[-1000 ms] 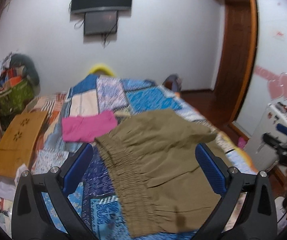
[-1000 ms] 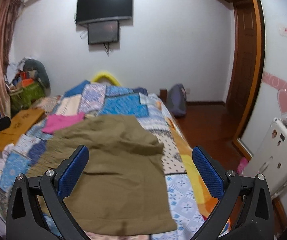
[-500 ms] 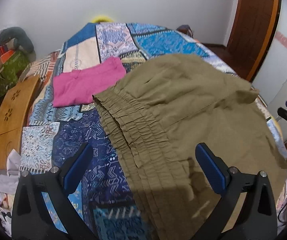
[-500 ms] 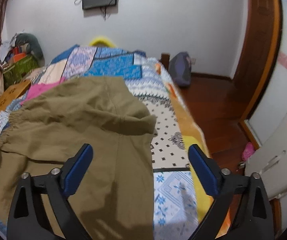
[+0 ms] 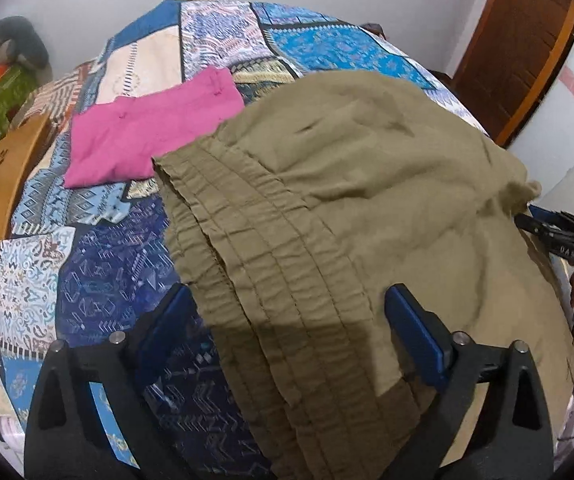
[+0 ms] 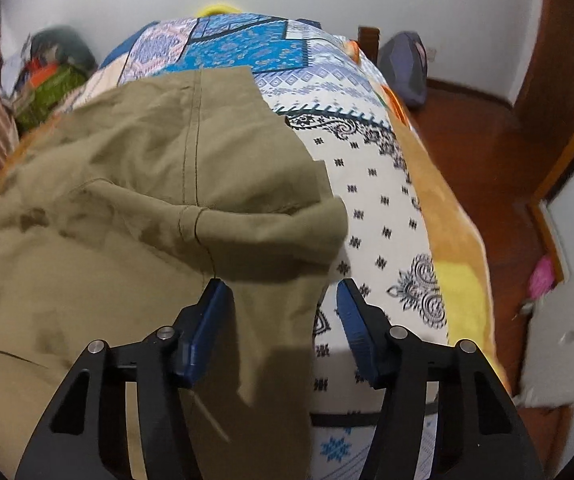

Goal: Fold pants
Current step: 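Lower both grippers onto the khaki pants and grasp the waistband and leg edge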

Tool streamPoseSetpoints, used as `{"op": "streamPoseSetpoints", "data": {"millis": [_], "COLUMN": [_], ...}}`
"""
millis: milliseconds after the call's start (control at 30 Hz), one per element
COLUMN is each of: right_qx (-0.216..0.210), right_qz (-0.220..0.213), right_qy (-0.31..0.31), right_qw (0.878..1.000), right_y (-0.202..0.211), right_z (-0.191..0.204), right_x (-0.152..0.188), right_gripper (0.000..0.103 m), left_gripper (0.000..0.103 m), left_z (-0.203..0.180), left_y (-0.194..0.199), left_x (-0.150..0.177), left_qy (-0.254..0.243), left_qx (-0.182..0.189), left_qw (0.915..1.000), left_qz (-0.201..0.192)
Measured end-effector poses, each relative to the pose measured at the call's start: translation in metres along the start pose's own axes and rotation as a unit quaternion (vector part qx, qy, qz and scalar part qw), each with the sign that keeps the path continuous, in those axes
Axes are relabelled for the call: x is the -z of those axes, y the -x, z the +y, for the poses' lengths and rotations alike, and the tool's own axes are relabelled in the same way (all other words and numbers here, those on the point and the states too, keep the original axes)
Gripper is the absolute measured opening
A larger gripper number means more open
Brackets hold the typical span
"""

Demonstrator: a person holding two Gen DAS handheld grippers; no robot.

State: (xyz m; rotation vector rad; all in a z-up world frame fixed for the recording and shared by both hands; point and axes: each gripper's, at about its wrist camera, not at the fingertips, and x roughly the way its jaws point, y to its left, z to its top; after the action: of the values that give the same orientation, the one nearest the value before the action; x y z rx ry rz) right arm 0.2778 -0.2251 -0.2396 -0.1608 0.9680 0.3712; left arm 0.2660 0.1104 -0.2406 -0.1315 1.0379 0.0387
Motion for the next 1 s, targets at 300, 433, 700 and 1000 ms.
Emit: {"op": "streamPoseSetpoints", "data": {"millis": [300,433,700,1000], "right_qx": [-0.014,-0.011,0.001,-0.003], "right_qz": [-0.007,0.001,-0.006,-0.014], "right_qy": [-0.053,-0.041,-0.014,-0.01], "right_qw": [0.998,0.999,1.0,1.0], "right_y": [0.008,0.013,0.059,0.105], "right_z": [-0.013,-0.004,0.011,0.03], "right_x": [0.009,0.011,0.027,0.079], "right_gripper": [0.014,0.016,0.063,0.071], "left_gripper": [0.09,0.09,0.09,0.092], "left_z": [0.008,0.018,0.0,-0.014], "left_y": [-0.004,-0.006,0.057,0.093], "left_x": [-0.011,-0.016,0.009,0.077], "left_qy": [-0.04,-0.027,-0.056,-0.073], "left_qx": [-0.049,-0.024,-0.016,-0.003], "left_qw": [0.9978,0.9993,0.9982,0.9973], "left_qz": [-0.021,0.006,-0.01,0.007]}}
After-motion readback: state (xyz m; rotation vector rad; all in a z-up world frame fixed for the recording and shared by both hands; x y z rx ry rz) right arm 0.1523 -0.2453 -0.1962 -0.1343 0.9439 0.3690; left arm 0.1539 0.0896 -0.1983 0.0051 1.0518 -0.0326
